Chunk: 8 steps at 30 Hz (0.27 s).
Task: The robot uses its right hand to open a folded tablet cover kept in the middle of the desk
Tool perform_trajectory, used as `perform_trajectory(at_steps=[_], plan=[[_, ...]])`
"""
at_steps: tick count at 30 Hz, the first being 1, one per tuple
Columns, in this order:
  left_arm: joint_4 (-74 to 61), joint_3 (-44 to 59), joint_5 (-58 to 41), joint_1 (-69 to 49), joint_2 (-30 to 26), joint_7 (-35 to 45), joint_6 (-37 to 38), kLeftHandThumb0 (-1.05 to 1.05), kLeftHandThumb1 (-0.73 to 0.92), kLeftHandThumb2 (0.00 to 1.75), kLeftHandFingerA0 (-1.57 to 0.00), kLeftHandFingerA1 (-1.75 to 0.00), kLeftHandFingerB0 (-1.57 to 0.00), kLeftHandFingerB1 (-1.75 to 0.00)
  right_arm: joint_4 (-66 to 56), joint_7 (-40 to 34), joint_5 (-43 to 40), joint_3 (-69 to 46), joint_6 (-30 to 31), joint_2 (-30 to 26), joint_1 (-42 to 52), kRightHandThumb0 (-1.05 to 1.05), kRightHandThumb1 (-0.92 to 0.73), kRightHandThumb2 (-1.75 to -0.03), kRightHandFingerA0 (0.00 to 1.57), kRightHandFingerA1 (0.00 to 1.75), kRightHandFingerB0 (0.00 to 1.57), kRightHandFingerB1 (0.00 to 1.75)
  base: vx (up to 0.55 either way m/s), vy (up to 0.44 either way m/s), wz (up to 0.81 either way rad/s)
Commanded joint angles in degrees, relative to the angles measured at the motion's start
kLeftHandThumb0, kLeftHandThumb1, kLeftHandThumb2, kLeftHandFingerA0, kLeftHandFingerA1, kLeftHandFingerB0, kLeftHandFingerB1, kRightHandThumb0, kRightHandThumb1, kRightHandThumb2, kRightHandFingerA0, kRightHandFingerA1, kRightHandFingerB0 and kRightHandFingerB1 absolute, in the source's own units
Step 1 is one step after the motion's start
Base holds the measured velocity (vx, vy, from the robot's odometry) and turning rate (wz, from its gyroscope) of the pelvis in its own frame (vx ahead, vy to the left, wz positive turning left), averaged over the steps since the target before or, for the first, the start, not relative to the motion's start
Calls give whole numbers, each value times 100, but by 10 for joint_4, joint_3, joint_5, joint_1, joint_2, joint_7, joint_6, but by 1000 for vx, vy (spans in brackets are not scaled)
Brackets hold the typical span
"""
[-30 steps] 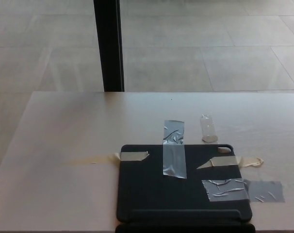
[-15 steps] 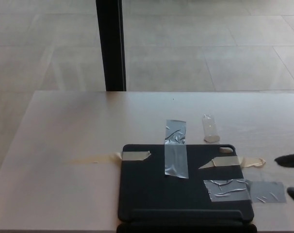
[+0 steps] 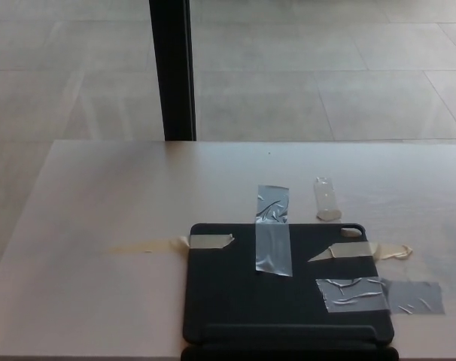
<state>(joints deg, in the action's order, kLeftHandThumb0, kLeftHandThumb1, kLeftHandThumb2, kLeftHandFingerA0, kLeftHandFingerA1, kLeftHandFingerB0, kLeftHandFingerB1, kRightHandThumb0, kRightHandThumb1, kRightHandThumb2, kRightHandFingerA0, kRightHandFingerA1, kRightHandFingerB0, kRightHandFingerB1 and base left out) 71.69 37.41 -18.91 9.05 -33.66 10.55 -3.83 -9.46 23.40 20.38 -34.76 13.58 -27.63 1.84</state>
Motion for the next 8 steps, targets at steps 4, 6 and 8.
perform_trajectory(at_steps=[4,6,8], plan=[[9,1,-8,-25,-5,1,1,-79,76,63,-64,-79,-40,-61,443,-399,-240,-347,-174,99,-47,-89,-89,-67,64,147,49,96,0,0,0],[7,3,-10,-26,-5,1,0,-79,76,63,-65,-81,-40,-62,478,-398,-248,-352,-200,99,-43,-87,-78,-121,65,120,47,85,0,0,0],[7,0,-7,-24,-6,-3,-2,-77,77,64,-66,-80,-41,-62,501,-396,-259,-362,-216,103,-40,-96,-88,-69,45,139,49,96,0,0,0]])
